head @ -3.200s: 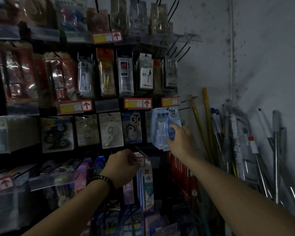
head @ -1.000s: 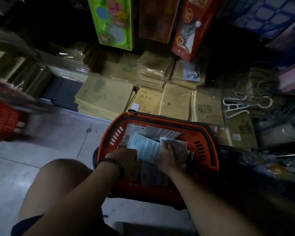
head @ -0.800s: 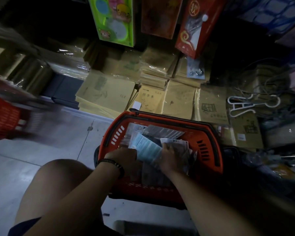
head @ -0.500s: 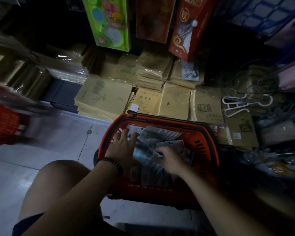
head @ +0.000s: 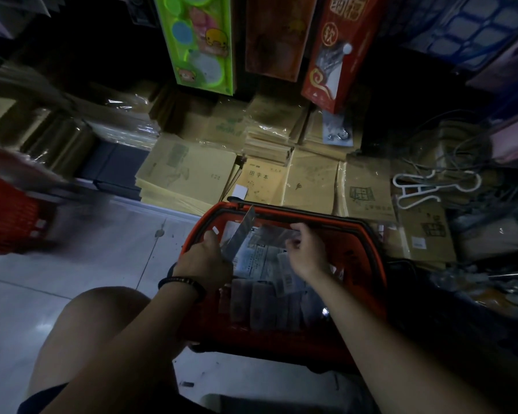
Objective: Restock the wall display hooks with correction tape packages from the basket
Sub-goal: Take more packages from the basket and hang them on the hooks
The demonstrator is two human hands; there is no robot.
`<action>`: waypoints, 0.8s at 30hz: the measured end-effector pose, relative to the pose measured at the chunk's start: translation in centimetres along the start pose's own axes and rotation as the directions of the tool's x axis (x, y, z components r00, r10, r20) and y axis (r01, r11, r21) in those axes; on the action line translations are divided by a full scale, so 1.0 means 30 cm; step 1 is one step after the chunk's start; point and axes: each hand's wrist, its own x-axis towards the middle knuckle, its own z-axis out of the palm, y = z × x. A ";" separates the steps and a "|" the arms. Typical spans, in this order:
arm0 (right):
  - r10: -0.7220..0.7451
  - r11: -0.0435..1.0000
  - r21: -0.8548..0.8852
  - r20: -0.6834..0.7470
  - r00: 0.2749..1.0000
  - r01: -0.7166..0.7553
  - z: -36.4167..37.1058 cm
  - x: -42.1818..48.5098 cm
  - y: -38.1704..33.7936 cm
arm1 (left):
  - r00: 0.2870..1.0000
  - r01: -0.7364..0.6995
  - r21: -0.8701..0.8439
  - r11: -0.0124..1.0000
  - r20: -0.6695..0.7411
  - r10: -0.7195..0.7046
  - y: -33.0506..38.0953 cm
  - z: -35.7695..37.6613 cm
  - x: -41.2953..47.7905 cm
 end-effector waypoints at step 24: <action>0.252 0.855 0.484 -0.076 0.965 -0.185 -0.014 -0.233 -0.024 | 0.995 -0.042 -0.729 0.683 0.031 0.094 0.046 -0.030 -0.023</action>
